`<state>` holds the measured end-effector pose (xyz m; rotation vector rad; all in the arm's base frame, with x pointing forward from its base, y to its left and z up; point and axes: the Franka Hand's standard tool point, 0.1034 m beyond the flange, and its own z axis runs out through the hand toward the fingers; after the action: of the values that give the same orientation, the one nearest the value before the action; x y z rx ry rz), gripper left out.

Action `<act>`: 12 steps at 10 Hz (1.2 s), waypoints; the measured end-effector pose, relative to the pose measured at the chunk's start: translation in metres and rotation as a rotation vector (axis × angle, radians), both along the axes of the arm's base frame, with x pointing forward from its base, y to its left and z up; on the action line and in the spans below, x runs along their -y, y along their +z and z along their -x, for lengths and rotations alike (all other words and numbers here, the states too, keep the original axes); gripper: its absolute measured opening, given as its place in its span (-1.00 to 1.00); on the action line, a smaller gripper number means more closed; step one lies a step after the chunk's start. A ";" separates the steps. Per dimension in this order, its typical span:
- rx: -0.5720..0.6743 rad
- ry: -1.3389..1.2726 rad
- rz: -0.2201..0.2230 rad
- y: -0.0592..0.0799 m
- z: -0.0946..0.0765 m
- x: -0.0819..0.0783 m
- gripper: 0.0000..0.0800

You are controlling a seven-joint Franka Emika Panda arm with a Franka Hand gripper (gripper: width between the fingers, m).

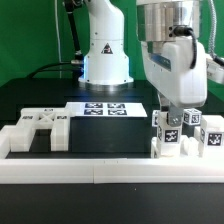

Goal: Assemble chair

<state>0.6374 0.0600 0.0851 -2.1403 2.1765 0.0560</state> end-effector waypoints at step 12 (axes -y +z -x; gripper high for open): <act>0.068 0.810 0.041 0.001 -0.001 -0.002 0.62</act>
Offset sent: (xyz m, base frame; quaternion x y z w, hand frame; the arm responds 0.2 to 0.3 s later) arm 0.0000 0.0000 0.0000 0.0000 0.0000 -0.0650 0.9979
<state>0.6386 0.0623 0.0862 -2.8295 1.1539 -0.0098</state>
